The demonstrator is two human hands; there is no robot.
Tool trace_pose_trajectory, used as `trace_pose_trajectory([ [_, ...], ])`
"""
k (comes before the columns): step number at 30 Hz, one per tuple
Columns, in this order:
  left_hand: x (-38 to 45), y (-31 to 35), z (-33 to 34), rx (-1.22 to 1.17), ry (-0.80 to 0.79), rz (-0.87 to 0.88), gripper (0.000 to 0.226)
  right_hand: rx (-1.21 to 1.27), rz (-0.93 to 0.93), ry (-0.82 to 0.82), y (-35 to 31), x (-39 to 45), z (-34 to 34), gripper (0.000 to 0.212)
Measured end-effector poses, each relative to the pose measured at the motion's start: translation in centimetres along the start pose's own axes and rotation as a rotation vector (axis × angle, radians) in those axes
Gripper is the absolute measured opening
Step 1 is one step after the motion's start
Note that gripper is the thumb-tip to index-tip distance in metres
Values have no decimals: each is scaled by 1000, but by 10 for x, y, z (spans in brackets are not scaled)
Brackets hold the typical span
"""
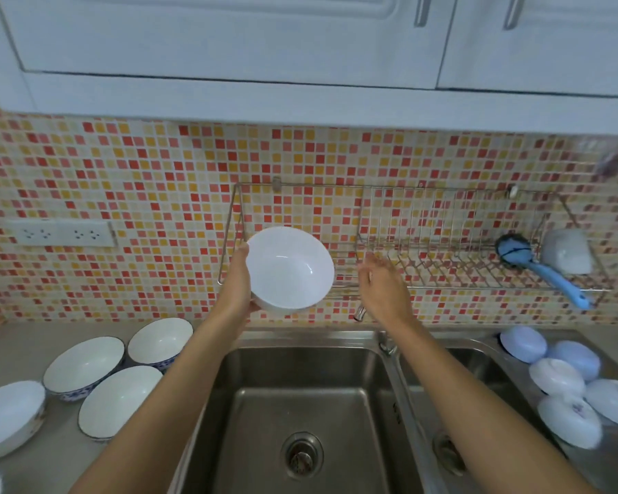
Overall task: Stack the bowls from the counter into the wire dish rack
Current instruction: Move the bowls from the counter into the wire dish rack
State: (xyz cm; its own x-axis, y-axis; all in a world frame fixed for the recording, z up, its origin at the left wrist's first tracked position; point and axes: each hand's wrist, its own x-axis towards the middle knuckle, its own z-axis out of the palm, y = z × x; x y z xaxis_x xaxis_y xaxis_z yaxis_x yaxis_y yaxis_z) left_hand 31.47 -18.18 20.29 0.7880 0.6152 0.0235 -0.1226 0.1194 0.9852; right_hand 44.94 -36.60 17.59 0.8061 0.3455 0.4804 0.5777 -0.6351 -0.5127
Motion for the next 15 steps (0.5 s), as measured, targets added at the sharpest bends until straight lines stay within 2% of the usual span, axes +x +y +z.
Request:
trace_pose_trajectory([
  [3,14,20,25,164,61,86,40,-220,-14,-120,22,20,16,54],
  [6,36,31,47,431,36,216,50,-337,-7,-239,38,20,32,65],
  [8,50,29,59,638,-10,311,55,-411,-31,-209,42,17,40,67],
  [12,75,11,82,887,-160,413,65,-456,-33,-176,46,18,46,70],
  [15,93,-9,90,1115,-232,592,69,-466,-35,-181,48,19,49,70],
])
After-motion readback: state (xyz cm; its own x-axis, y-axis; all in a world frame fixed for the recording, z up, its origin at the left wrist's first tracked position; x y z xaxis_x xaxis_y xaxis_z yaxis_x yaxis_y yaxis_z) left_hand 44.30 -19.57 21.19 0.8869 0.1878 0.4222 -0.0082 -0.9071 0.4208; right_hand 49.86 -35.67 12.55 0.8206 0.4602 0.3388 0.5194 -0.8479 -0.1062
